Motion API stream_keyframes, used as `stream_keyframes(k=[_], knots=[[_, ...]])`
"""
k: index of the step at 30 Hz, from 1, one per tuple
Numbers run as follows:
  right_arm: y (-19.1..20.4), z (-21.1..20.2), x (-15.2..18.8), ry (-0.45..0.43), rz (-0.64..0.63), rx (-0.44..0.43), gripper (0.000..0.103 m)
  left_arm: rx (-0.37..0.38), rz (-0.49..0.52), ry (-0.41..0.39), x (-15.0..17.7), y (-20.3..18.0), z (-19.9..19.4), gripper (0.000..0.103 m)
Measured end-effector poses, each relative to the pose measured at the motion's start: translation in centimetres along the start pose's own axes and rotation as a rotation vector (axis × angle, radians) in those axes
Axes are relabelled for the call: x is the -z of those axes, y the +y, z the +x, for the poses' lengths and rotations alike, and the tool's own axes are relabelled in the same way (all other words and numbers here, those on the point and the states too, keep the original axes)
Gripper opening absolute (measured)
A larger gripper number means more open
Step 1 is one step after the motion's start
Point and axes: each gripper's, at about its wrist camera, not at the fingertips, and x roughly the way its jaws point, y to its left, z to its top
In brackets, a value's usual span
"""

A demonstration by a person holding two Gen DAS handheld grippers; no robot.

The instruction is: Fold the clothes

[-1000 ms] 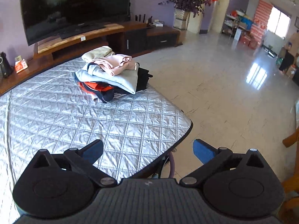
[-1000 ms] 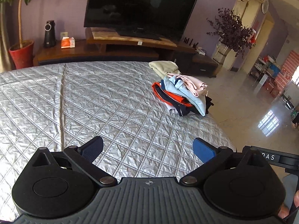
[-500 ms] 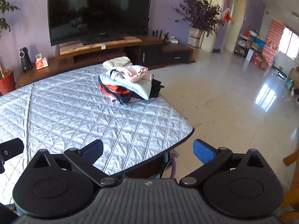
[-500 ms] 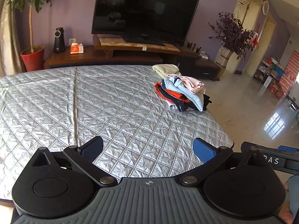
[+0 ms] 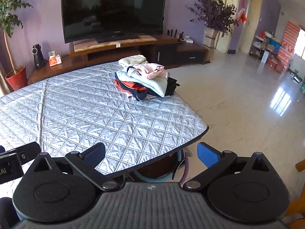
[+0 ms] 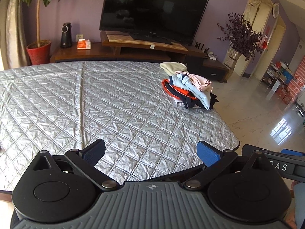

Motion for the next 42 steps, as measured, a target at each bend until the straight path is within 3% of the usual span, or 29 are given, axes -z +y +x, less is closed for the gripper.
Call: stream_keyframes(k=[14,22,24,26,31,34,39,42], knots=[[3.4,1.0,0.8,0.044,-0.061,-0.098,0.102,-0.062,-0.060,0.021,0.8,3.9,1.0,0.102],[3.8,1.8,1.1,0.074,-0.040,-0.101,0.103,-0.037,-0.019,-0.182,0.7,3.3,-2.5,0.102],[3.9,1.8,1.1,0.073,-0.037,-0.099,0.103,-0.036,0.016,-0.196,0.6,2.9,-2.8,0.102],[4.1,1.8,1.0,0.069,-0.042,-0.099,0.102,-0.077,0.045,-0.174,0.6,2.4,-2.5,0.102],[4.6,1.6,1.0,0.067,-0.051,-0.099,0.103,-0.144,0.132,-0.002,1.0,1.7,-0.2,0.102],[4.8,1.7,1.0,0.069,-0.051,-0.100,0.103,-0.192,0.140,0.023,1.7,1.8,0.0,0.102],[4.8,1.9,1.0,0.075,-0.049,-0.098,0.103,-0.137,0.045,0.028,1.5,3.1,-0.2,0.102],[4.7,1.9,1.0,0.075,-0.045,-0.099,0.103,-0.130,0.053,0.043,1.5,3.1,-0.2,0.102]])
